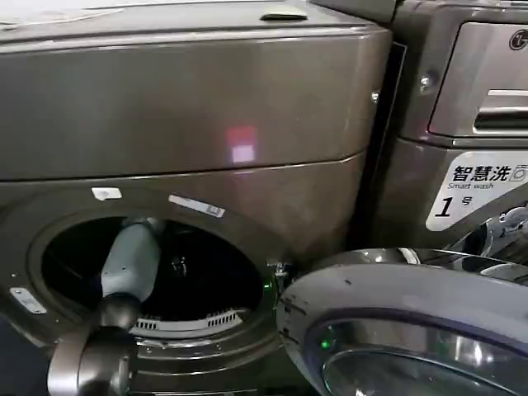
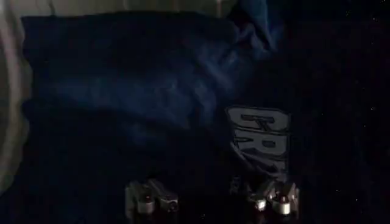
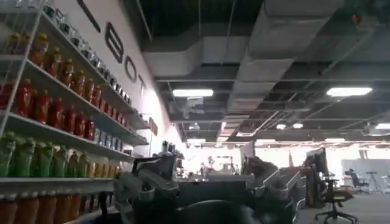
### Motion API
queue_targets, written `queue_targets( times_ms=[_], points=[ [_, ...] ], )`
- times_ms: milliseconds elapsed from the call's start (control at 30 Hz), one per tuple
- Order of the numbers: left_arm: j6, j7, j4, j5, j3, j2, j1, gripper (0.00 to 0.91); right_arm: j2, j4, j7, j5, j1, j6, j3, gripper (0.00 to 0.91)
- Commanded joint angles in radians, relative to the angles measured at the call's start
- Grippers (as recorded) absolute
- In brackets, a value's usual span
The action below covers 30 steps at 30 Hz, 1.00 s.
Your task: Grasp the clothes from the dryer.
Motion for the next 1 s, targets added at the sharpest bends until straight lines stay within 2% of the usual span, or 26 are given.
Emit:
queue_targets(
  times_ms=[33,467,1000],
  points=[
    [0.021,0.000,-0.006,-0.039,0.004,0.000,0.005,0.000,-0.002,0.000,0.000,0.000,0.000,0.001,-0.001,0.907],
    [0.048,-0.041,0.002,-0.061,0.004,-0.006,0.004,0.000,-0.005,0.013,0.002,-0.004,-0.003,-0.035,-0.001,0.907],
    [0.051,-0.073,-0.026,-0.080,0.005,-0.009,0.002,0.000,-0.003,0.008,0.004,-0.005,-0.003,-0.033,-0.006,0.907]
  ],
)
